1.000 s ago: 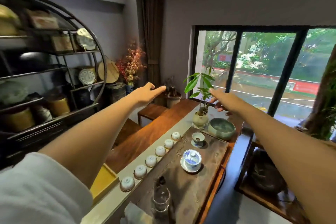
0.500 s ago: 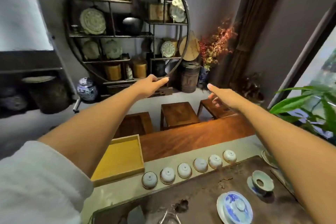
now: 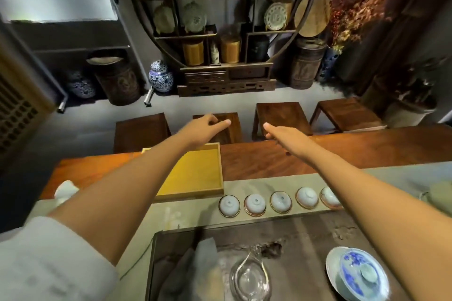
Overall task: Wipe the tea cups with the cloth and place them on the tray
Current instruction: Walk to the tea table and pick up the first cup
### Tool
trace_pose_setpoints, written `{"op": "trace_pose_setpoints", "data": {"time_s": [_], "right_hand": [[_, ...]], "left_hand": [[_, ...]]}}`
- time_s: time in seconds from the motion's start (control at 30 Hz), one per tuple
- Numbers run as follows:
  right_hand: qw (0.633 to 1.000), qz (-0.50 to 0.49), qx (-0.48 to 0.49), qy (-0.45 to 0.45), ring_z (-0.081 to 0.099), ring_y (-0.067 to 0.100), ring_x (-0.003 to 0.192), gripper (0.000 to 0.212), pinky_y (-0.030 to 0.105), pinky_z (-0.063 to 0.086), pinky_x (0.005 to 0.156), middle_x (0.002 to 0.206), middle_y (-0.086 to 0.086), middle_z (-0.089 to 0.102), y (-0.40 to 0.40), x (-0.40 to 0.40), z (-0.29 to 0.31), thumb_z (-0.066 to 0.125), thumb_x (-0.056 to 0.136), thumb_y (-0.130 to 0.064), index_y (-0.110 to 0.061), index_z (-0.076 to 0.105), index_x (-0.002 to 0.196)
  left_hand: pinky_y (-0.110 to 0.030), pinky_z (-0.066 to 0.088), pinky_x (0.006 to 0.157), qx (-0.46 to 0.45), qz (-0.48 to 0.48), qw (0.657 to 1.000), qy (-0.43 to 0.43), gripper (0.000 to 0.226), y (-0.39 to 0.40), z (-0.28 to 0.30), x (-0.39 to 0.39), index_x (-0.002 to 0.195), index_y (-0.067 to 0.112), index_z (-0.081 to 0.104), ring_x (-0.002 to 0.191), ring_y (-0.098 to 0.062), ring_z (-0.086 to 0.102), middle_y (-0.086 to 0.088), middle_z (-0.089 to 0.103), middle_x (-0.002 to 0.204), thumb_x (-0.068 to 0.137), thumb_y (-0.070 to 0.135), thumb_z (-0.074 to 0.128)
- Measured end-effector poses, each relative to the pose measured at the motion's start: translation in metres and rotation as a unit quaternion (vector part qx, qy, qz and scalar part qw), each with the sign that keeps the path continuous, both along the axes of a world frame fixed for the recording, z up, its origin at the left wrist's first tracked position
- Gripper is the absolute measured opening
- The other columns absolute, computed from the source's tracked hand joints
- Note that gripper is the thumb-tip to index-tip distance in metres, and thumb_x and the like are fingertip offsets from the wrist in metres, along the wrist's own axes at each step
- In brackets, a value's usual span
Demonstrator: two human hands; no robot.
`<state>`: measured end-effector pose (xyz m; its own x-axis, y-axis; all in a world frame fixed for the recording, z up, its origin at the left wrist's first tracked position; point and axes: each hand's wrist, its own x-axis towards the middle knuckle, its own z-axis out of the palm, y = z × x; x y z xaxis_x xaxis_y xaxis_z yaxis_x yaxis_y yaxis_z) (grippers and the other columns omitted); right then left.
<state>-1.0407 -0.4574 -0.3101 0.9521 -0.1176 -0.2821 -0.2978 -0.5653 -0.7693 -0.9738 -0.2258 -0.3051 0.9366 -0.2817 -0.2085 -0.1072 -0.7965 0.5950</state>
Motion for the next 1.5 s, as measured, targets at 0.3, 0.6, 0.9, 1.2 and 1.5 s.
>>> {"op": "trace_pose_setpoints", "data": {"time_s": [0.3,0.6,0.9,1.2,1.5], "right_hand": [[0.998,0.050,0.009,0.026,0.055,0.012,0.088,0.047,0.029,0.040,0.075,0.097,-0.007,0.061,0.049,-0.020,-0.099,0.048,0.081,-0.064,-0.024,0.061,0.102],[0.983,0.137,-0.107,0.058,0.054,0.022,0.100,0.056,0.033,0.042,0.081,0.116,0.004,0.053,0.078,-0.025,-0.172,0.068,0.078,-0.039,-0.020,0.046,0.126],[0.916,0.249,-0.316,-0.008,0.043,0.026,0.119,0.066,0.037,0.032,0.093,0.131,0.006,0.048,0.090,-0.022,-0.210,0.064,0.076,-0.042,-0.020,0.037,0.132],[0.901,0.262,-0.346,-0.021,0.043,0.026,0.120,0.071,0.037,0.025,0.099,0.133,0.005,0.046,0.094,-0.022,-0.229,0.063,0.075,-0.040,-0.022,0.033,0.137],[0.910,0.257,-0.326,-0.029,0.044,0.026,0.118,0.067,0.037,0.024,0.099,0.129,0.005,0.049,0.098,-0.018,-0.235,0.062,0.075,-0.040,-0.023,0.037,0.134]], "left_hand": [[-0.030,0.041,0.073,-0.012,0.019,0.999,0.044,0.058,0.025,-0.097,-0.034,0.120,0.025,0.054,0.091,-0.017,0.054,-0.002,0.060,0.113,0.078,0.066,0.052],[-0.028,0.045,0.066,-0.039,0.021,0.994,0.096,0.038,0.048,-0.185,-0.059,0.114,0.024,0.056,0.081,-0.015,0.057,0.003,0.059,0.099,0.081,0.038,0.066],[-0.022,0.040,0.062,-0.071,0.001,0.991,0.117,0.033,0.040,-0.232,-0.069,0.110,0.018,0.059,0.075,-0.011,0.053,0.002,0.057,0.094,0.079,0.024,0.068],[-0.024,0.042,0.078,-0.094,0.021,0.985,0.141,0.029,0.038,-0.248,-0.076,0.107,0.013,0.064,0.087,-0.015,0.056,-0.006,0.064,0.102,0.080,0.020,0.068],[-0.023,0.039,0.075,-0.093,0.032,0.986,0.138,0.030,0.036,-0.254,-0.072,0.108,0.013,0.063,0.085,-0.013,0.054,-0.005,0.063,0.100,0.079,0.021,0.068]]}}
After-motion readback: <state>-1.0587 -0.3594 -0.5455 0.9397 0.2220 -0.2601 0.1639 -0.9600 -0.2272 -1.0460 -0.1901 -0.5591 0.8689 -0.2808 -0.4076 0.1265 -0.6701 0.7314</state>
